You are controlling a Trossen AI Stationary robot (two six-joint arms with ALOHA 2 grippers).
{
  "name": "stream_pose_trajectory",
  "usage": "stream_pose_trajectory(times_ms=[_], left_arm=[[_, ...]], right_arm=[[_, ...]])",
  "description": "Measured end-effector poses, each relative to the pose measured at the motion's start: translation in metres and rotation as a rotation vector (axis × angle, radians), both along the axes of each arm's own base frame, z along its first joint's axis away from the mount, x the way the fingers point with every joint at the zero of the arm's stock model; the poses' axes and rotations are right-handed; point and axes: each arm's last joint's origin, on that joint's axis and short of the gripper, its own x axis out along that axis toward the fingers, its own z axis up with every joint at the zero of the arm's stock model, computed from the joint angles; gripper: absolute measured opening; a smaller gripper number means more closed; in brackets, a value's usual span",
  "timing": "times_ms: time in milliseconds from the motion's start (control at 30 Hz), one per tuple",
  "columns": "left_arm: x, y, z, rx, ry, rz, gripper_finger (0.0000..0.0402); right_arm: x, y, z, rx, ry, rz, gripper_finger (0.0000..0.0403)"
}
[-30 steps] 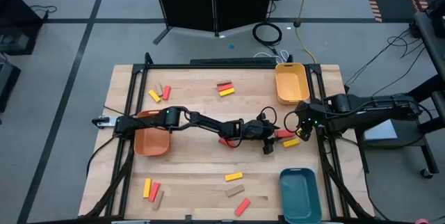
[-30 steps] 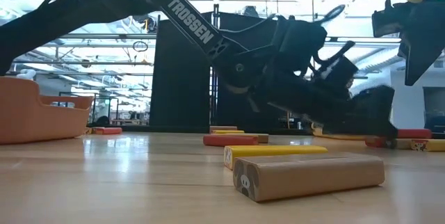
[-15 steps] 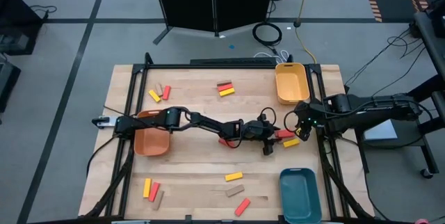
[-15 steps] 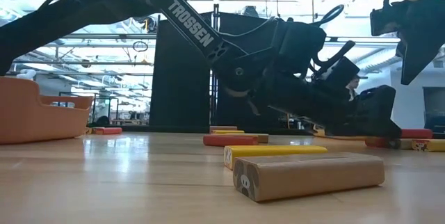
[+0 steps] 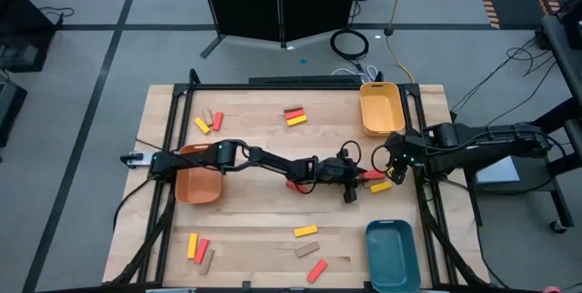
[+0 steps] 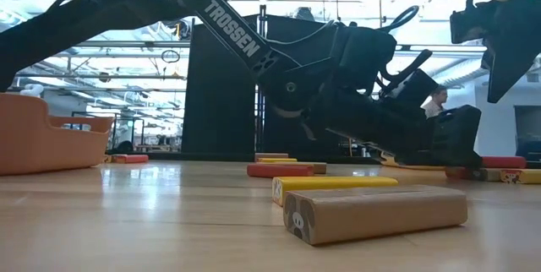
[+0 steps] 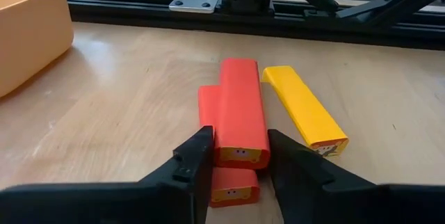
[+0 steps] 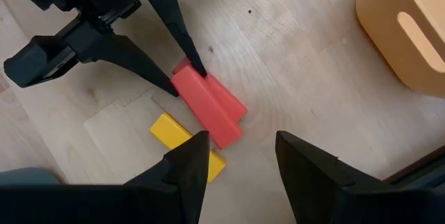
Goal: Sort blocks
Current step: Put the orange block into the orange bin
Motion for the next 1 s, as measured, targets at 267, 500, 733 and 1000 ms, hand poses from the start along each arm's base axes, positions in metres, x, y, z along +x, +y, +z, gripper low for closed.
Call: stream_pose_trajectory(times_ms=[267,500,733,1000], left_arm=[[0.0,0.0,0.004,-0.024,0.001,0.006,0.0107],[-0.007,0.0,0.052,0.044,0.11,-0.034,0.0106],[-0.031,0.006,0.106,0.176,0.315,-0.09,0.0105],[-0.076,0.031,0.163,0.177,0.556,-0.069,0.0105]], right_arm=[[0.0,0.0,0.0,-0.002,0.001,0.005,0.016],[0.005,0.0,0.002,-0.006,-0.056,0.011,0.016],[0.013,0.0,0.006,-0.038,-0.146,0.07,0.016],[0.016,-0.002,0.008,-0.147,-0.169,0.103,0.016]])
